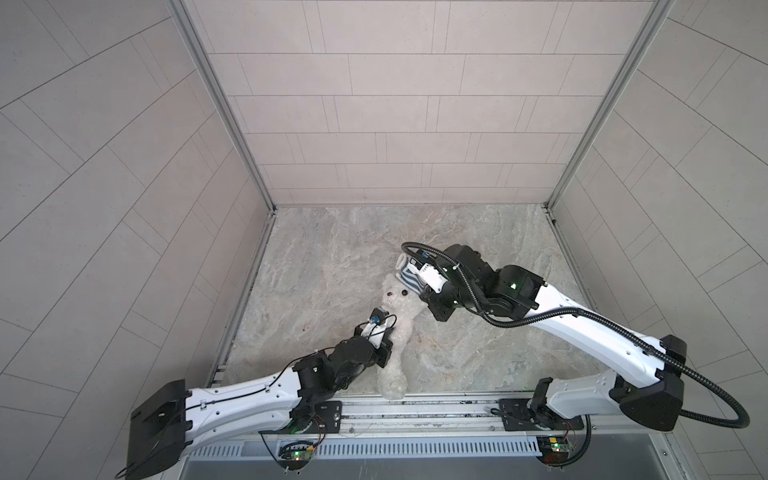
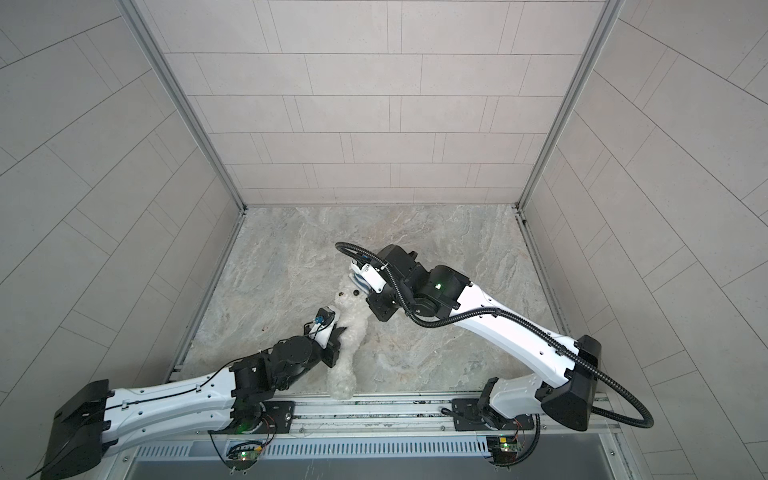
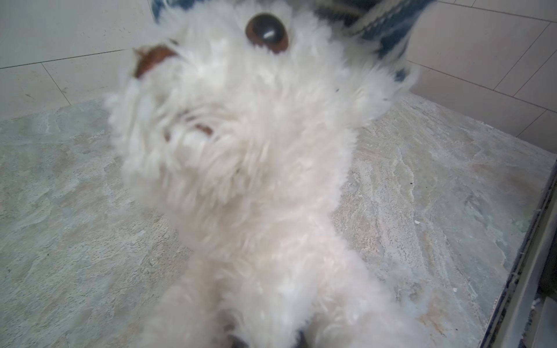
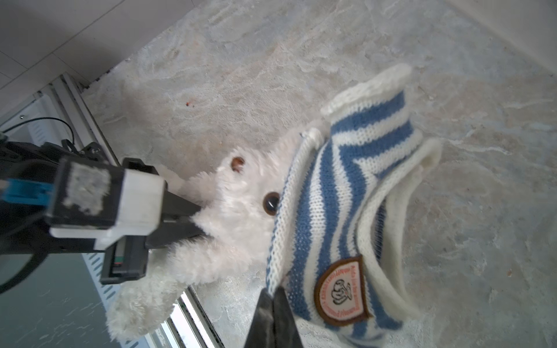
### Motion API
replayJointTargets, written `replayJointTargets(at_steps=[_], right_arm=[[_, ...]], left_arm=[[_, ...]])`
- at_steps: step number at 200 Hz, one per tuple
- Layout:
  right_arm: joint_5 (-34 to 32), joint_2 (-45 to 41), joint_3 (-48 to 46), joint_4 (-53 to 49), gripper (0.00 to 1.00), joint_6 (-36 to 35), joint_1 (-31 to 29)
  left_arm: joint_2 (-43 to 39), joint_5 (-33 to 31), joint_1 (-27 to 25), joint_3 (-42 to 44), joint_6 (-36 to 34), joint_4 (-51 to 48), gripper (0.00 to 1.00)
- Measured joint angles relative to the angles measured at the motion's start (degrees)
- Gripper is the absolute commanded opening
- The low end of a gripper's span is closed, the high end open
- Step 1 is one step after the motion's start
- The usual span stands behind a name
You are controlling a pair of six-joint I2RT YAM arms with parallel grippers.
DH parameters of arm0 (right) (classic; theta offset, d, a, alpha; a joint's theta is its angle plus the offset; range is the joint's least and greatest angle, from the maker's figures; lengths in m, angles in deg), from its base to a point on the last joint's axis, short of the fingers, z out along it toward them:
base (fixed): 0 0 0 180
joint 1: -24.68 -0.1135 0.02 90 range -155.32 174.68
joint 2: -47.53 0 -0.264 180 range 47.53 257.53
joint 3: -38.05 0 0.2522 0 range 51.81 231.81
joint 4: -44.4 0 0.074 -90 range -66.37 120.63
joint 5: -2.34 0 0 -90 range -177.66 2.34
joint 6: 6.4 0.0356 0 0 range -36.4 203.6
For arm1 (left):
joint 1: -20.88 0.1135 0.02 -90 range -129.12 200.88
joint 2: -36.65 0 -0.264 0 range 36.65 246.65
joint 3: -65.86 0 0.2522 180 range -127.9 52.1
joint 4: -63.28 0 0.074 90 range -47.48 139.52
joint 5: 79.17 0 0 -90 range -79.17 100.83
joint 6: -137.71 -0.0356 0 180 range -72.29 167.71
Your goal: Dress the teddy bear
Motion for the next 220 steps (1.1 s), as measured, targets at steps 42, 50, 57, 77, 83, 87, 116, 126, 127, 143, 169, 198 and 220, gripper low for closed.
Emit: replayJointTargets(at_steps=[42,50,57,77,83,87,116,126,127,143,169,198,220], right_arm=[[1.1,3.3,1.8,0.8,0.0,0.4,-2.0],[1.3,3.4,1.7,0.8,0.0,0.7,-2.2],[1.4,3.4,1.6,0.8,0.0,0.8,-2.3],[1.4,3.1,1.7,0.8,0.0,1.4,-2.5],[1.3,3.0,2.0,0.6,0.0,1.6,-2.8],[1.2,3.0,2.2,0.6,0.0,1.6,-3.0],[0.5,2.7,6.3,-0.4,0.02,1.8,-5.2],[0.4,2.6,7.8,-0.5,0.04,1.8,-6.1],[0.4,2.6,7.9,-0.5,0.04,1.8,-6.2],[-0.2,2.4,9.8,-0.7,0.05,1.8,-7.3],[-1.9,2.0,11.6,-2.1,0.08,1.8,-8.7],[-3.4,1.5,12.7,-3.2,0.11,1.8,-9.7],[-4.3,1.5,13.5,-4.2,0.18,1.6,-9.9]], left_arm=[[-1.6,-2.4,-2.9,0.1,-2.1,1.2,0.0],[-2.5,-3.0,-3.6,0.2,-2.4,1.6,0.0],[-3.6,-3.9,-4.3,0.3,-2.8,2.1,0.0],[-6.8,-6.9,-7.2,0.6,-4.6,3.0,0.0],[-7.6,-7.9,-8.1,0.6,-5.3,3.3,0.0],[-8.0,-8.5,-8.7,0.6,-5.7,3.4,0.0],[-9.9,-12.2,-11.2,0.6,-8.9,5.0,0.0],[-10.3,-13.0,-11.6,0.6,-9.9,5.8,0.0],[-10.3,-13.1,-11.6,0.6,-10.0,5.9,0.0],[-10.7,-14.0,-11.9,0.4,-11.4,6.9,0.0],[-11.3,-15.1,-12.4,0.2,-13.3,8.7,0.0],[-11.5,-15.8,-13.2,-0.3,-15.3,9.9,0.0],[-11.5,-16.3,-13.5,-0.6,-16.7,11.3,0.0]])
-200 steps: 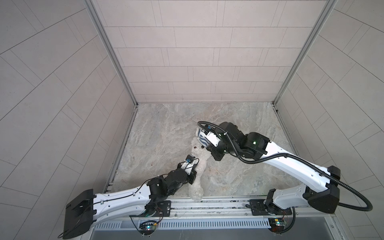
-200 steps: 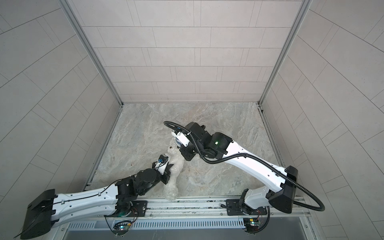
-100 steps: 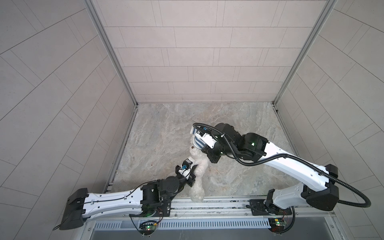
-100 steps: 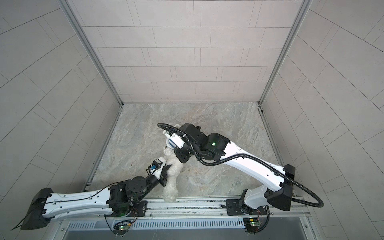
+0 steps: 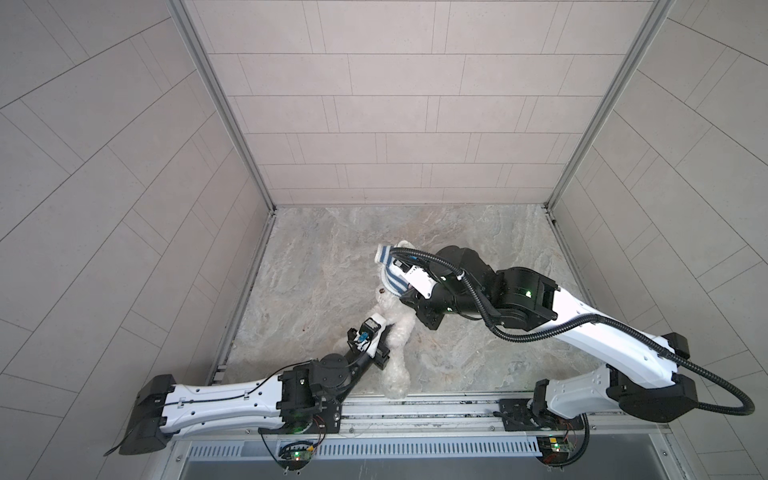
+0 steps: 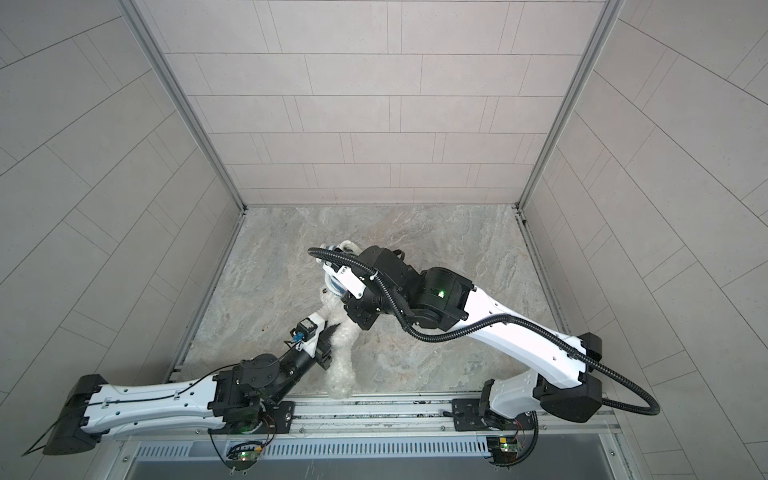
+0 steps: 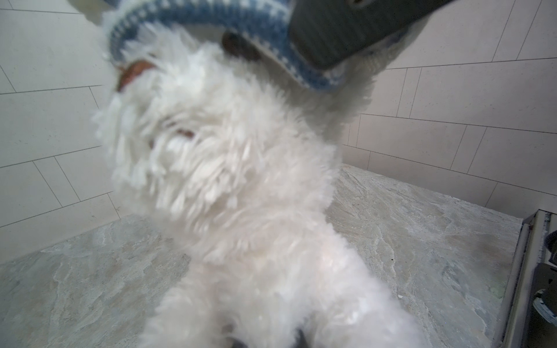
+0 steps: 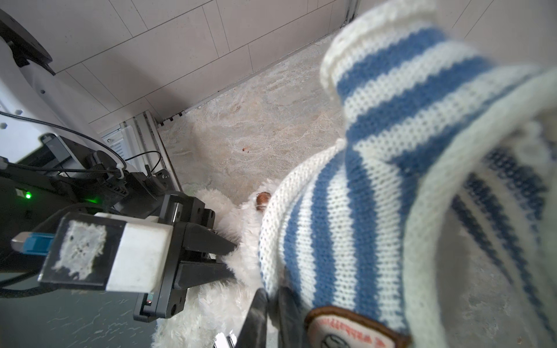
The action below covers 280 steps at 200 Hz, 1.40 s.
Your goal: Dress the teddy bear
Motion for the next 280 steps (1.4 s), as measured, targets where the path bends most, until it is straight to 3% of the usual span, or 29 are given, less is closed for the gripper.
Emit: replayJointTargets(at_steps=[46,101,128,156,197,227,280], right_arm=[[-1.7,0.0,2.9,-1.7,0.28,-0.2,-2.3],[-4.1,-0.1,5.6,-2.5,0.28,-0.3,-5.0],[-7.4,-0.3,8.0,-4.1,0.28,-0.3,-6.8],[-12.3,-4.1,9.6,-4.7,0.35,0.1,-7.8],[-17.5,-7.8,15.6,-7.3,0.28,0.2,-6.0],[-15.7,-4.6,21.4,-10.5,0.21,0.9,-0.5],[-5.7,6.4,28.4,-18.0,0.17,2.1,6.0]], left_arm=[[1.0,-1.1,0.0,-0.1,-2.8,3.1,0.0],[3.1,-1.2,0.0,-0.5,-4.7,6.7,0.0],[3.4,-1.0,0.0,-0.7,-4.8,8.0,0.0],[3.2,-0.8,0.0,-0.7,-4.9,8.6,0.0],[2.8,-0.6,0.0,-0.7,-5.4,8.7,0.0],[2.6,0.2,0.0,-0.7,-6.3,8.8,0.0],[2.3,0.4,0.0,-0.2,-7.6,8.9,0.0]])
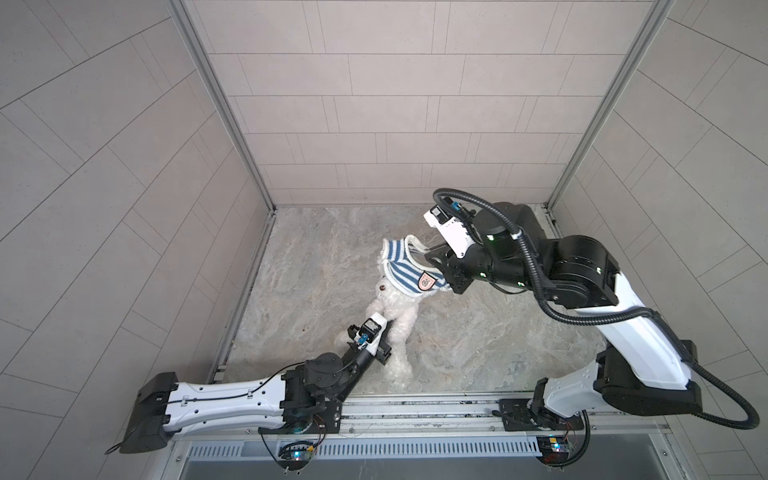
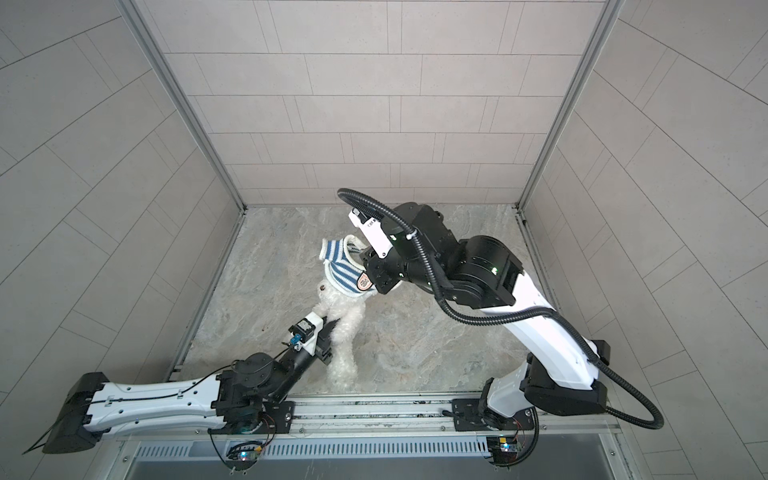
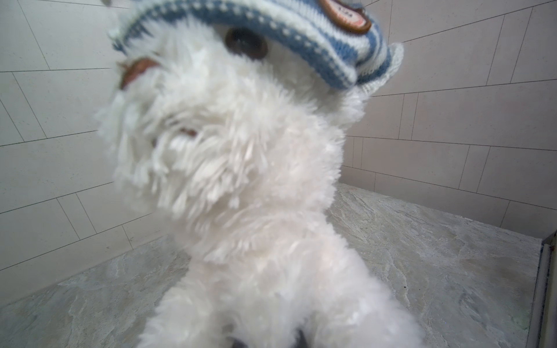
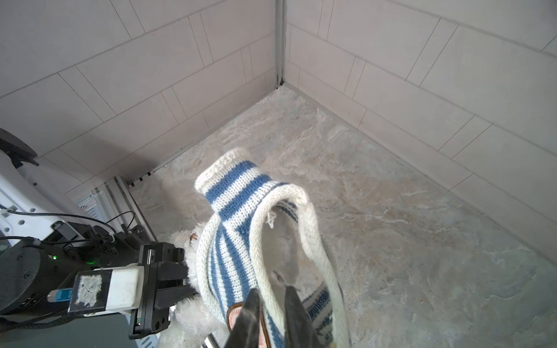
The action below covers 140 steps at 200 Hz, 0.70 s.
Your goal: Dress the teddy bear
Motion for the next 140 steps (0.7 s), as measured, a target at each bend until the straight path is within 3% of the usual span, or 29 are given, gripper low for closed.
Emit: replayJointTargets(at_steps=[29,75,140], right_arm=[[4.5,2.4,0.1,-2.4,0.17,0.2,3.1],[10.6,2.8,0.0,-3.0,0.26,1.5,6.4],[15.1,3.3,-4.4,-2.1,0.23,2.6,8.6]], left_arm=[[0.3,0.0,0.0,0.0,-0.2,0.1,0.0],[1.9,-0.2,0.0,0.0,-0.6,0.4,0.0],[3.8,-0.3,0.0,0.0,-1.0,1.2,0.0]])
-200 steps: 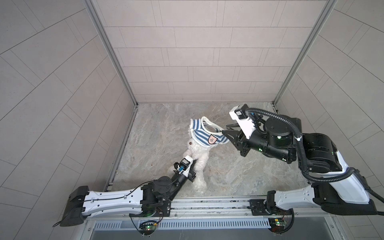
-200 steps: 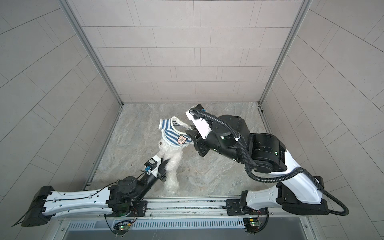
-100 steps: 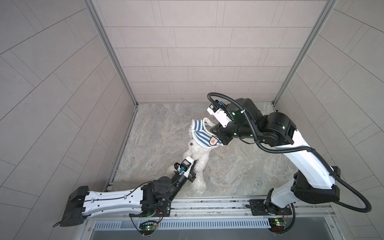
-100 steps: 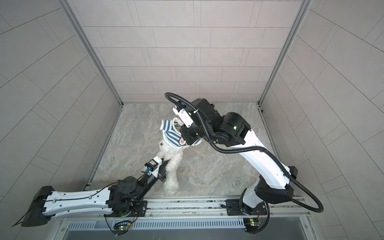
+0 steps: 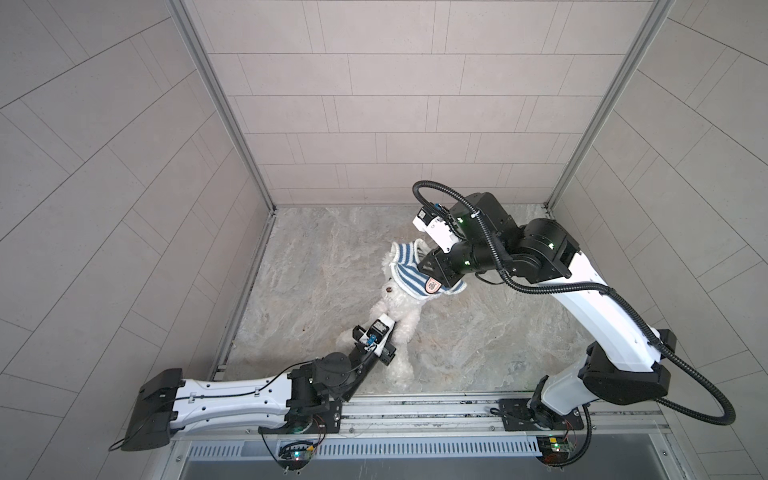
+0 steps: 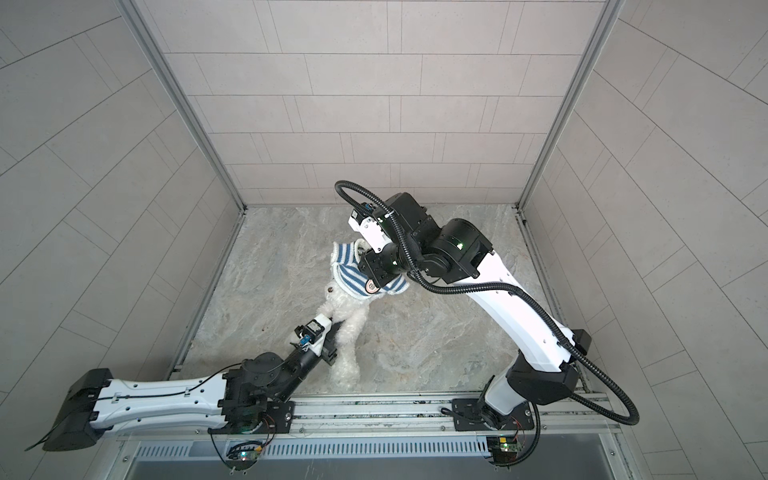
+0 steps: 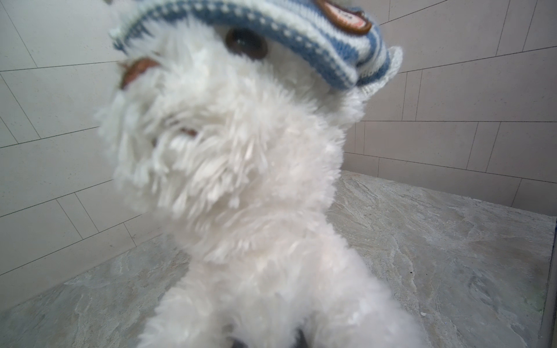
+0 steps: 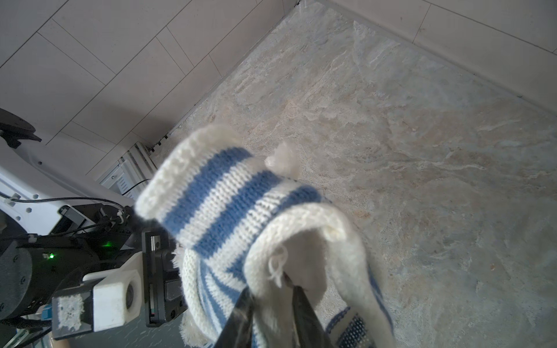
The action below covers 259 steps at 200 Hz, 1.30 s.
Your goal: Dress the teddy bear
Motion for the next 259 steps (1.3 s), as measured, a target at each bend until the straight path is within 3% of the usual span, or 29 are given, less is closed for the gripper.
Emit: replayJointTargets(at_steps=[18,34,52,173,229,259], right_arm=[[0.7,-0.1,-1.6,1.2,0.25,0.4,0.6],[1.4,-0.5,-3.0,2.5,0.34,1.2,0.9],[2.1,-1.5,-4.3,3.9,0.37,1.8,0.9],[2.6,-5.3,-5.4,5.9,0.17,3.1,2.5],[1.7,-3.1,-4.0,5.5,0.17,2.0,2.9],[1.8,-1.8,-4.0,5.1,0.28,1.2,3.4]], left_arm=[[0.1,-0.2,0.0,0.0,0.0,0.0,0.0],[0.2,-0.2,0.0,0.0,0.0,0.0,0.0],[0.4,-0.2,0.0,0.0,0.0,0.0,0.0],[0.4,-0.2,0.0,0.0,0.0,0.0,0.0],[0.4,-0.2,0.0,0.0,0.0,0.0,0.0],[0.4,-0.2,0.0,0.0,0.0,0.0,0.0]])
